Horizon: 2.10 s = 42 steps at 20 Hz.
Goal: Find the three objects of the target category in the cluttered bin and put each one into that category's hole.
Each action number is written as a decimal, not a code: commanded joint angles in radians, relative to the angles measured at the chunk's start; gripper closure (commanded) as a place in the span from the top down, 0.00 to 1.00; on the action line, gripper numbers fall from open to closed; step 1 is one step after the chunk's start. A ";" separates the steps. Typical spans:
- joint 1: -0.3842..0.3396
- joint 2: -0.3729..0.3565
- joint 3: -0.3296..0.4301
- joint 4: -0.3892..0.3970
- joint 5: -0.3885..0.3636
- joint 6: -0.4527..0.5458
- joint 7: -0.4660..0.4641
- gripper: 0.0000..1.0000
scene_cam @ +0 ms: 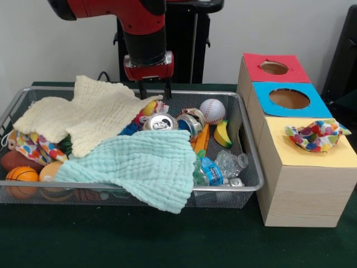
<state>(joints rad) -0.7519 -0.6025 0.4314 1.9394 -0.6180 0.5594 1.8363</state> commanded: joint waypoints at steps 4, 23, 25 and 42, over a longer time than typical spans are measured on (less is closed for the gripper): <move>0.017 0.017 -0.005 -0.151 -0.017 -0.041 0.018 1.00; 0.094 0.068 -0.068 -0.183 -0.030 -0.062 0.060 1.00; 0.094 0.072 -0.074 -0.190 -0.027 -0.059 0.056 1.00; 0.122 0.073 -0.098 -0.232 0.003 -0.038 0.053 1.00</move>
<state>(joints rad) -0.6586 -0.5470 0.3255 1.8658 -0.6180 0.5591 1.8363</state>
